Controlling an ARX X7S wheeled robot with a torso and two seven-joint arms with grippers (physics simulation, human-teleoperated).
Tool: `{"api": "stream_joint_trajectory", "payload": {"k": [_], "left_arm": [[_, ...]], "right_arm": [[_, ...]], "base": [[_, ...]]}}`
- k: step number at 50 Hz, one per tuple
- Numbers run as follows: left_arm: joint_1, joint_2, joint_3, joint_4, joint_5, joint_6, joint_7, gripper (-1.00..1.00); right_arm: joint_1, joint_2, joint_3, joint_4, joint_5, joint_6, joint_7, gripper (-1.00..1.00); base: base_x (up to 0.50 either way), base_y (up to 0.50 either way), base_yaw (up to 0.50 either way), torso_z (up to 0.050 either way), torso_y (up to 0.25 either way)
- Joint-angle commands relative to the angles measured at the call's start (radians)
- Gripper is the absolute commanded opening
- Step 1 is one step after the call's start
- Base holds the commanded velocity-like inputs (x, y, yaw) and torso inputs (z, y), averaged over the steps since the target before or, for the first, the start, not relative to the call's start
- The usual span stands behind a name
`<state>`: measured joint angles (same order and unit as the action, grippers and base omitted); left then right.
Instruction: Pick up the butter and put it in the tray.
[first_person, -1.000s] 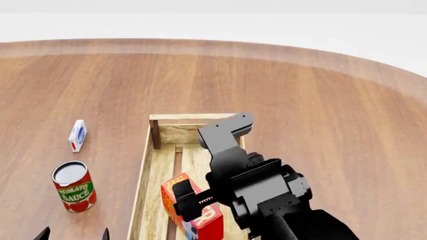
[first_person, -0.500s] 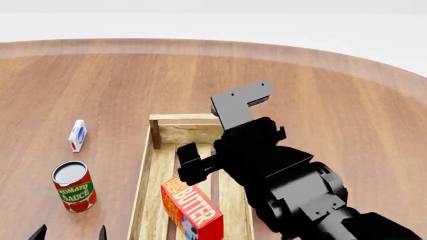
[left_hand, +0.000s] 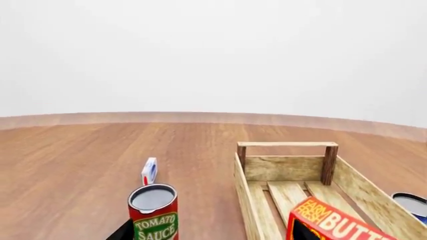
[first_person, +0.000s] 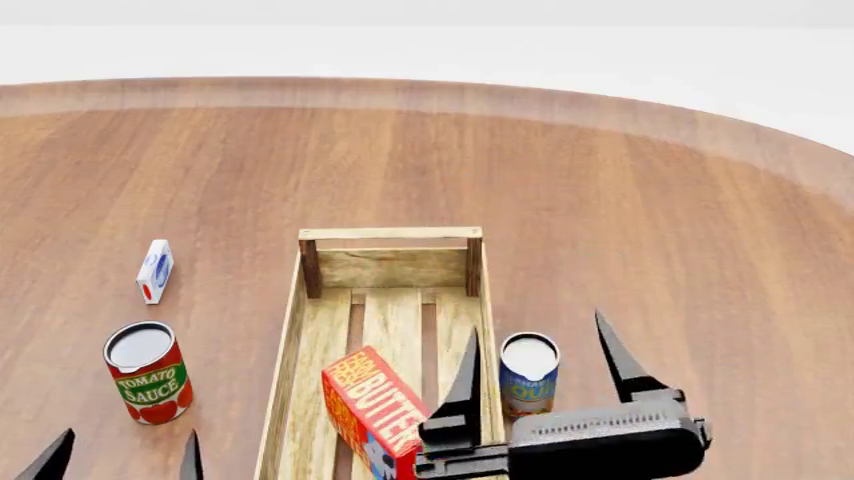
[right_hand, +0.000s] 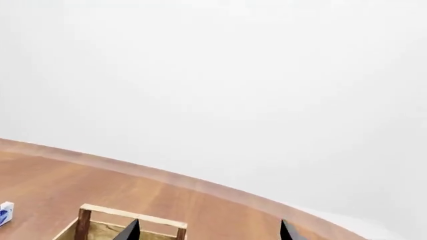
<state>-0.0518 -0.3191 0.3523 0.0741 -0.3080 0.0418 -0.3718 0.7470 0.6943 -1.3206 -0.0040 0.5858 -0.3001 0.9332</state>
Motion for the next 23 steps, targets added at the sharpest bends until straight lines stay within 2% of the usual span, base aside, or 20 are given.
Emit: {"api": "stream_joint_trajectory", "payload": {"k": [1,7,23], "left_arm": [[0.008,-0.020,-0.005,0.057,0.004,-0.009,-0.015,1.00],[0.019,-0.034,-0.009,0.105,0.018,-0.010,-0.033,1.00],[0.024,-0.041,-0.001,0.123,0.039,-0.008,-0.047,1.00]], "right_arm": [[-0.144,0.061,0.010,-0.074,-0.208,-0.152,0.202,1.00],[-0.172,0.067,0.018,-0.054,-0.208,-0.189,0.214,1.00],[-0.177,0.071,0.018,-0.075,-0.244,-0.154,0.231,1.00]], "base": [[0.00,0.00,0.00,0.000,0.000],[0.00,0.00,0.00,0.000,0.000],[0.00,0.00,0.00,0.000,0.000]]}}
